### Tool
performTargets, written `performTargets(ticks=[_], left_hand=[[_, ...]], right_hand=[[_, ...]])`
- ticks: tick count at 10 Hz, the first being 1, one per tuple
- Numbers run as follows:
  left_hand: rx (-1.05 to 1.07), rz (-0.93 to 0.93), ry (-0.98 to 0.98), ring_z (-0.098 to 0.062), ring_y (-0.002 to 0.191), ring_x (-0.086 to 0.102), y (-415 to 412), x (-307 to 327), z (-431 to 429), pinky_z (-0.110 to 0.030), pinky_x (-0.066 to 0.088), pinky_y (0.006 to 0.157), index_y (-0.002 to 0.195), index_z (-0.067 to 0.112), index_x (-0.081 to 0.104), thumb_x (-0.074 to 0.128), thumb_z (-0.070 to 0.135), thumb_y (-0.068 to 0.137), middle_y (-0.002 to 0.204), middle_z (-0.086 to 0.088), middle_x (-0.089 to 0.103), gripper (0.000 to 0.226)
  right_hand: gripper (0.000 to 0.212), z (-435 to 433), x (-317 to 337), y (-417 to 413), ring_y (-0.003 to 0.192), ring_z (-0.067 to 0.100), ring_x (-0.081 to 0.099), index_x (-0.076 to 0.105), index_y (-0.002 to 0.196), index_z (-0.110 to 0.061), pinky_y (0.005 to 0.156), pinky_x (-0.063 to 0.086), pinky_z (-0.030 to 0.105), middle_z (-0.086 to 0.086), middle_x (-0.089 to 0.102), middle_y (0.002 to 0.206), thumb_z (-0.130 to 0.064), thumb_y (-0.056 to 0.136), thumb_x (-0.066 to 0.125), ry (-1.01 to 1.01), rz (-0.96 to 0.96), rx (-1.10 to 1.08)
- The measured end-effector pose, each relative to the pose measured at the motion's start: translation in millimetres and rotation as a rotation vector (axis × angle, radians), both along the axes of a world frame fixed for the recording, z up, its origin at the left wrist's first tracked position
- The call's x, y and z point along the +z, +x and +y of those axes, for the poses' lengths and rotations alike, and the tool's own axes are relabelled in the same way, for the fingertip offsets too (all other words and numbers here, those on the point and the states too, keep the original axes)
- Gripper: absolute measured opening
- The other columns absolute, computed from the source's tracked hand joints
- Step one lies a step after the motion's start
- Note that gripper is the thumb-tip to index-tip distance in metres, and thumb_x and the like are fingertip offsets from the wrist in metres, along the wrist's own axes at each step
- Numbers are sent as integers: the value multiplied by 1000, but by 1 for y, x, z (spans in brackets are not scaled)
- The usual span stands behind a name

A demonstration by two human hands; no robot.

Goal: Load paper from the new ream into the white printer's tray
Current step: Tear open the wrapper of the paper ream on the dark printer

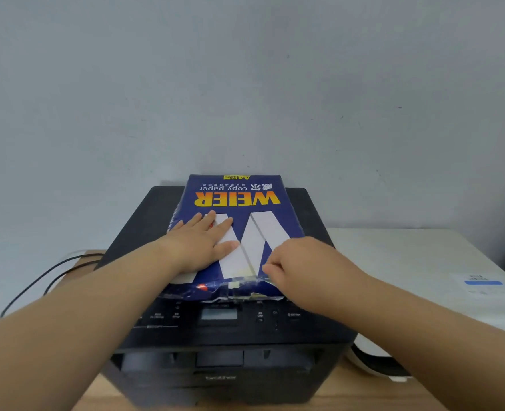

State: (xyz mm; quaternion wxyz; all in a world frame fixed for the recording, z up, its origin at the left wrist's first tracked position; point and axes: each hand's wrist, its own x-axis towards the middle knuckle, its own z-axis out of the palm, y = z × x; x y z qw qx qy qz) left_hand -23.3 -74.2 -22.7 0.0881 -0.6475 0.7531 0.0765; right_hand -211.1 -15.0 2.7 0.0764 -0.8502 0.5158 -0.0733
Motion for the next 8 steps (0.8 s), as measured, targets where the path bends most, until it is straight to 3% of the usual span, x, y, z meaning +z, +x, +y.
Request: performTargets(ticks=[1, 2, 3, 5, 6, 7, 8], left_hand=[[-4, 11, -7, -24, 146, -8, 1, -1, 0, -45, 1, 117, 145, 34, -7, 14, 56, 92, 158, -3, -11, 61], [-7, 18, -16, -24, 146, -8, 2, -3, -1, -45, 1, 117, 145, 34, -6, 14, 56, 92, 158, -4, -11, 61], [-13, 17, -24, -24, 146, -8, 3, -4, -2, -46, 2, 117, 146, 34, -6, 14, 56, 92, 158, -4, -10, 61], [-26, 15, -32, -24, 146, -8, 4, -6, -5, -47, 2, 117, 146, 34, -6, 14, 58, 92, 158, -4, -10, 62], [-31, 18, -39, -25, 146, -7, 5, -7, -5, -47, 2, 117, 146, 34, -6, 14, 57, 92, 158, -4, -10, 62], [-33, 16, -44, -25, 146, -7, 5, -7, -5, -48, 3, 117, 146, 33, -5, 14, 57, 92, 159, -4, -9, 62], [-35, 22, -42, -25, 146, -7, 5, -7, -5, -48, 2, 117, 146, 33, -5, 14, 57, 92, 159, -4, -9, 62]], right_hand=[[24, -5, -5, 15, 72, 22, 54, 48, 71, -12, 63, 46, 28, 4, 50, 71, -22, 93, 46, 118, 98, -87], [38, -7, -3, 21, 56, 19, 42, 36, 55, -16, 51, 36, 24, 2, 38, 58, -20, 91, 49, 235, 28, -132], [41, -9, 2, 24, 51, 16, 32, 32, 54, -16, 47, 28, 23, 3, 33, 56, -22, 90, 53, 322, -57, -194], [21, -11, 7, 33, 80, 21, 48, 46, 84, -12, 52, 33, 22, 0, 45, 72, -28, 86, 60, 368, -94, -296], [35, -13, 9, 38, 90, 22, 49, 50, 113, -7, 70, 40, 26, 9, 58, 105, -25, 86, 61, 376, -61, -328], [29, -15, 6, 42, 90, 22, 47, 48, 117, -8, 75, 39, 27, 9, 57, 106, -20, 91, 53, 370, -13, -322], [10, -9, 3, 48, 85, 24, 44, 42, 94, -14, 78, 36, 32, 1, 42, 75, -23, 91, 47, 343, 41, -323]])
